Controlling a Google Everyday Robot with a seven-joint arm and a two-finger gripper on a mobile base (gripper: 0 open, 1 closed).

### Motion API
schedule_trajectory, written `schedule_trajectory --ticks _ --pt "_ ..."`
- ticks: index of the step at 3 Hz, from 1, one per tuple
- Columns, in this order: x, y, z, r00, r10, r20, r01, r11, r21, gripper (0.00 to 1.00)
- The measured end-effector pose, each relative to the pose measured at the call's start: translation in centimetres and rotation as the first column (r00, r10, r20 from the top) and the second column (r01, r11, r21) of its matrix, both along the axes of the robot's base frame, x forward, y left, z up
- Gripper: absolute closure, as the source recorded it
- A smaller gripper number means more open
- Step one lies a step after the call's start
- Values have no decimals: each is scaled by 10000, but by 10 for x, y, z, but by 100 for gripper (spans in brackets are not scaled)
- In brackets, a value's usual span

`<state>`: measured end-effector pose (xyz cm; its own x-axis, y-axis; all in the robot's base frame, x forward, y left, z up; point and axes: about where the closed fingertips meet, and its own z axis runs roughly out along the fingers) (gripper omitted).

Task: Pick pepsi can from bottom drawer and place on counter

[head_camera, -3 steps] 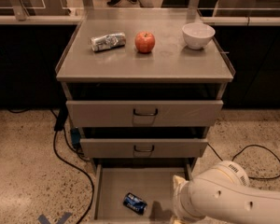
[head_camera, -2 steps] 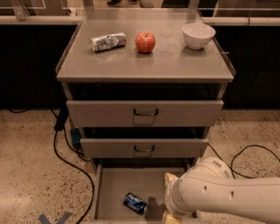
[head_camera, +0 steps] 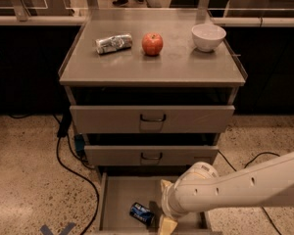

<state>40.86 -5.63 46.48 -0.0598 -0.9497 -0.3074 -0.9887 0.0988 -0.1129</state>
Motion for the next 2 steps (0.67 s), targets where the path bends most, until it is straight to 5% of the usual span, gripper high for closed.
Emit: schedule_trajectory --ticks 1,2 --pt "14 23 -46 9997 143 -210 -133 9988 465 0" --pt "14 22 -47 9998 95 -201 -84 9984 558 0"
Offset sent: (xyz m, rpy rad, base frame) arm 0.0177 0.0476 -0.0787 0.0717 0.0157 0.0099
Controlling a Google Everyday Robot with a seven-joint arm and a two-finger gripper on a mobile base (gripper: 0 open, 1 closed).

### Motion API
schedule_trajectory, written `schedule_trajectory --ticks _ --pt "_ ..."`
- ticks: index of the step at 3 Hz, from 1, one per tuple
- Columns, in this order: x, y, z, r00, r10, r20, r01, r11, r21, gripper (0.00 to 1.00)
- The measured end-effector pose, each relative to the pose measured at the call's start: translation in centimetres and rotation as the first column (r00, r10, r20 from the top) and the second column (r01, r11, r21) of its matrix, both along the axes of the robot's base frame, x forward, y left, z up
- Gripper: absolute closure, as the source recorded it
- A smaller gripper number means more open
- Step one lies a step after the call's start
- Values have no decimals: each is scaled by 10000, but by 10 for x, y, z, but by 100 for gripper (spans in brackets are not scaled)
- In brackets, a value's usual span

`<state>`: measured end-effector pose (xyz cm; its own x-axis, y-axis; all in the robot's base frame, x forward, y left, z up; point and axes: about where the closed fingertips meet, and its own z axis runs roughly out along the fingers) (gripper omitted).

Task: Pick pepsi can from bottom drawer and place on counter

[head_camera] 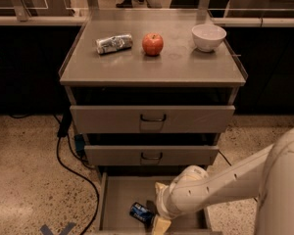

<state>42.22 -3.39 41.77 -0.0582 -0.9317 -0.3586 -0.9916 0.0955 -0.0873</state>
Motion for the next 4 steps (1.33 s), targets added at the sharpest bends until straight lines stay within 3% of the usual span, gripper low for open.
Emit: schedule_trajectory --ticks 1,2,3,4 --pt "-3 -4 -10 9995 -312 43 309 9978 594 0" --pt "6 0 -34 9998 -202 5 201 9967 792 0" --pt "48 35 -102 9985 543 78 -547 9951 827 0" --pt "48 35 -102 9985 543 78 -547 9951 827 0"
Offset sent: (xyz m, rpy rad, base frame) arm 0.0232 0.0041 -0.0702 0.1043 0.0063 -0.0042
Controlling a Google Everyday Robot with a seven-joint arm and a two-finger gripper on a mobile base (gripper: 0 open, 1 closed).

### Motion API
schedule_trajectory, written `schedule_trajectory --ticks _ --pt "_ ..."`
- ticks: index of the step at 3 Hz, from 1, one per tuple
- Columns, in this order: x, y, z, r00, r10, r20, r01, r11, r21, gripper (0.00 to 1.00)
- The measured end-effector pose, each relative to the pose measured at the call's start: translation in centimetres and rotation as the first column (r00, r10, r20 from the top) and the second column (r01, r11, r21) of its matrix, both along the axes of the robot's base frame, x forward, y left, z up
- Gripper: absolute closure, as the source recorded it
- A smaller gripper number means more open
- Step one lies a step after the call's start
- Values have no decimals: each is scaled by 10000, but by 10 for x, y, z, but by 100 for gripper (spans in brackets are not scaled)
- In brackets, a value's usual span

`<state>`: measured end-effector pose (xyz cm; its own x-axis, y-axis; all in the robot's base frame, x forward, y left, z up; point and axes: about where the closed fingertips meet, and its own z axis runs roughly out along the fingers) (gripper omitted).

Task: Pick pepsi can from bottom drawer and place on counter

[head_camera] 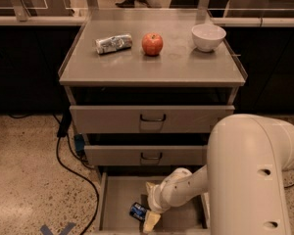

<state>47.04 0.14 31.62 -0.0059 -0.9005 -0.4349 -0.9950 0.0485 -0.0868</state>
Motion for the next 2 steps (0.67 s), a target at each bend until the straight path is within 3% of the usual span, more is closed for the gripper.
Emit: schedule_trajectory --ticks 1,2 --pt "-2 8 -14 9998 106 -145 -105 9999 64 0" --pt "-1 69 -83 9924 1123 -505 -1101 9929 445 0"
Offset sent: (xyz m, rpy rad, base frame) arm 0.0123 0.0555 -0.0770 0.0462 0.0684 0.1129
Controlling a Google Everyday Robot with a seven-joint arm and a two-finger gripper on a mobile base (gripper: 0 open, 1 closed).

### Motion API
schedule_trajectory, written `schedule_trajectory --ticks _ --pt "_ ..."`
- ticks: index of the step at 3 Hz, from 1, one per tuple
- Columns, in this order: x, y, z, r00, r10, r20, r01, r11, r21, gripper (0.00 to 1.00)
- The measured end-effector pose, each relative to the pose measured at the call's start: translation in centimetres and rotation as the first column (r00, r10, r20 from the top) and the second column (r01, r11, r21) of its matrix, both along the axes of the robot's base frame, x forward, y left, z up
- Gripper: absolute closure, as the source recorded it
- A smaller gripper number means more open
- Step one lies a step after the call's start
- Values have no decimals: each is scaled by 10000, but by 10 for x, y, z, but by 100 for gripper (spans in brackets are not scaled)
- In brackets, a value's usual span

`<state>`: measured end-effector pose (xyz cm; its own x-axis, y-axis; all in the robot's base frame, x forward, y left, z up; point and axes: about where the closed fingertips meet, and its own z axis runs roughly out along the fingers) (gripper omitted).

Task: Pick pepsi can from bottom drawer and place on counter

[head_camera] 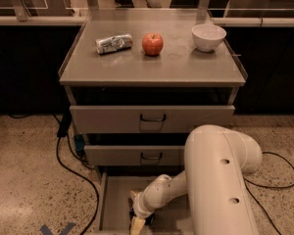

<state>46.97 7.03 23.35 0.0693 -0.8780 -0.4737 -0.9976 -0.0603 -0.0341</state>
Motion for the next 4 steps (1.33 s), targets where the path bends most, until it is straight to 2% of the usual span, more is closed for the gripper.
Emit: schedule_trajectory --ticks 1,2,3,4 --pt "0 0 0 10000 0 0 0 10000 0 0" --pt "9 -2 -4 9995 168 260 -164 9998 -147 0" --pt "27 6 -13 9965 484 675 -467 9986 -263 0" --pt "32 15 -24 9951 630 765 -617 9979 -193 0"
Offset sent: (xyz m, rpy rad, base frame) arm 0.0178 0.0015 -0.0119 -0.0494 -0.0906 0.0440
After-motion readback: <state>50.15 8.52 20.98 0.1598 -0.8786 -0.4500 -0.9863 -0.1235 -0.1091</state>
